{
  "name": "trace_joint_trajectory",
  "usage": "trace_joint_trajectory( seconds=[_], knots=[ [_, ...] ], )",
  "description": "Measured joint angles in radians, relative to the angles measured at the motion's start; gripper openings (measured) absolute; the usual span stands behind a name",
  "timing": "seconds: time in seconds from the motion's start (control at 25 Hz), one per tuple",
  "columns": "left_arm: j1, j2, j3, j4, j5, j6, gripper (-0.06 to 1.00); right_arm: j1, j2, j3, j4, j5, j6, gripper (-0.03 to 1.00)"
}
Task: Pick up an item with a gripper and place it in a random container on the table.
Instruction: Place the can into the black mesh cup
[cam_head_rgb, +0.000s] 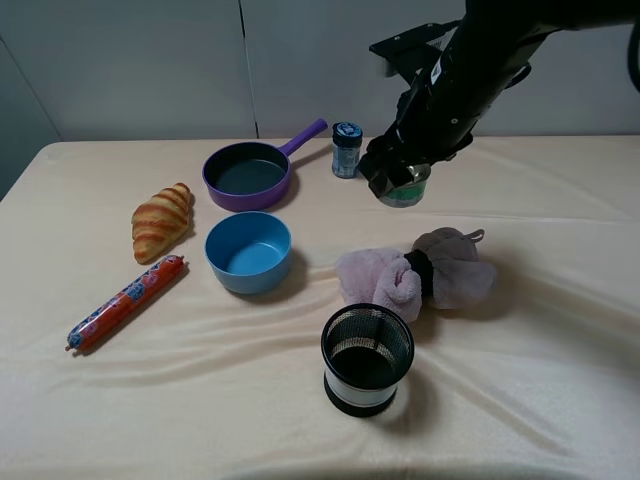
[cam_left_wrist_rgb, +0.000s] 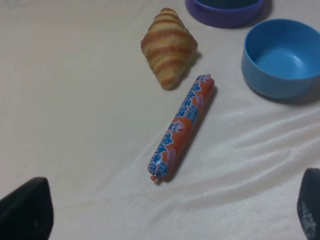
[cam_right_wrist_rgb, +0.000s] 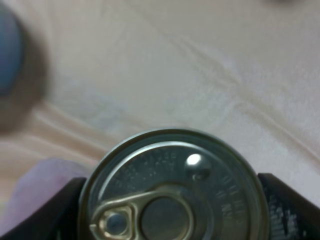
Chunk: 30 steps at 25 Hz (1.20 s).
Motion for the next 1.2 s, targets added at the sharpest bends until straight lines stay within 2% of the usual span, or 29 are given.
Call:
trace_joint_trajectory(
  seconds=[0.52, 0.92, 1.2],
  knots=[
    [0.0, 0.0, 0.0, 0.0, 0.0, 0.0, 0.99, 0.14, -0.086, 0.02, -0.034, 0.107, 0.095, 0.49],
    [0.0, 0.0, 0.0, 0.0, 0.0, 0.0, 0.99, 0.27, -0.086, 0.023, -0.034, 0.144, 0.153, 0.49],
    [0.0, 0.0, 0.0, 0.0, 0.0, 0.0, 0.99, 0.325, -0.09, 0.041, -0.025, 0.161, 0.166, 0.49]
  ],
)
